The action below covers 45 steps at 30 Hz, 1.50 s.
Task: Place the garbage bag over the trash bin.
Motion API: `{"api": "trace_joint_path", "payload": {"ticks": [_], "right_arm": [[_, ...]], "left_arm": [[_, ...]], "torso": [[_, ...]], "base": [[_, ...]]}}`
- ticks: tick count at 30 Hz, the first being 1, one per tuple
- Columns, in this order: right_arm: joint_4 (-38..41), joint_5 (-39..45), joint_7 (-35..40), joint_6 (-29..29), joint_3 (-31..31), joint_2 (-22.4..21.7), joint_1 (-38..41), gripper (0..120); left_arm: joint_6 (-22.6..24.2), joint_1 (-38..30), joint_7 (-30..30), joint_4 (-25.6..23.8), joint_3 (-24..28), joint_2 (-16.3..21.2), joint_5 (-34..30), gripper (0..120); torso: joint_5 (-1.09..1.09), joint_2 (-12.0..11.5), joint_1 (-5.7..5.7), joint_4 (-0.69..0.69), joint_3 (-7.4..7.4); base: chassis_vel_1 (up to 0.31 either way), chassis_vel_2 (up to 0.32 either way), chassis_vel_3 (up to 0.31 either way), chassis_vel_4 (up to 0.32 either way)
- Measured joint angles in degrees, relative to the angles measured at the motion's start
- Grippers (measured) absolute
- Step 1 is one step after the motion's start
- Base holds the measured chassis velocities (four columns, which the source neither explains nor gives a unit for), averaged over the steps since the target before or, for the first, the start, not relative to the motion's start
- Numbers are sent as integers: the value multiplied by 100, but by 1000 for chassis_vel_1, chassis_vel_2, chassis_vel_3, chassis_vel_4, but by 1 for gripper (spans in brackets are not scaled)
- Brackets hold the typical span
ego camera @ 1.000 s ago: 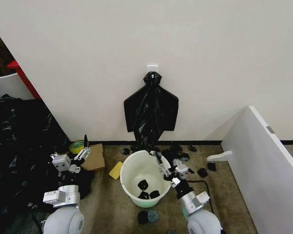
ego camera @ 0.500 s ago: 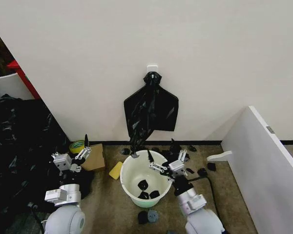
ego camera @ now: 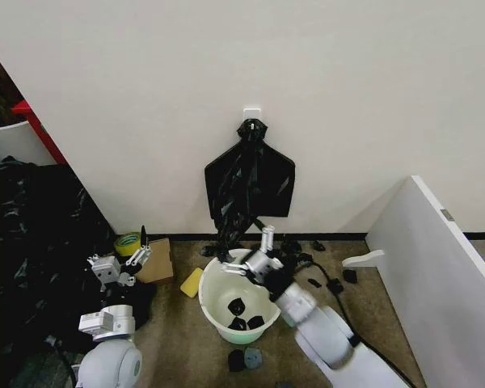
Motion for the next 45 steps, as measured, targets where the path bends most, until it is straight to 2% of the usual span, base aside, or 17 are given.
{"api": "trace_joint_path", "payload": {"ticks": [3,7,11,14,17,23,38,44,45], "right_arm": [[-219,-357,336,-414,-189,156,266,100],[-375,-379,498,-732,-217,180,340,100],[-352,-362,948,-1522,-157,51,289,99],[-264,-362,1087,-1808,-100,-16,244,95],[-106,-339,1258,-2224,15,-134,165,81],[-91,-269,1338,-2382,172,-188,142,69],[-74,-721,2071,-3395,367,-278,3,60],[-57,-667,2247,-3499,449,-208,18,34],[-79,-658,2248,-3493,467,-191,31,32]], "left_arm": [[0,-1,-7,28,7,-23,34,100],[-1,4,-27,28,1,-30,43,100],[-2,54,-45,-25,-3,-41,51,100],[-2,74,-55,-48,-2,-55,70,100],[-3,120,-97,-104,9,-88,129,100],[14,168,-135,-179,24,-110,172,100],[24,210,-166,-230,41,-135,220,100],[25,219,-186,-261,56,-145,264,100],[25,222,-188,-263,55,-144,265,100]], "torso": [[1,0,0,-1,0],[1,0,0,-2,0],[1,0,0,-2,0],[1,0,-1,-3,0],[1,0,-1,-3,-1],[2,0,-1,-2,-1],[1,0,-1,-2,-1],[1,0,-1,-2,-1],[1,0,-1,-2,-1]], "base": [[0,0,0,0],[0,0,0,0],[0,0,0,0],[0,0,0,0],[0,0,0,0],[0,0,0,0],[0,0,0,0],[0,0,0,0],[0,0,0,0]]}}
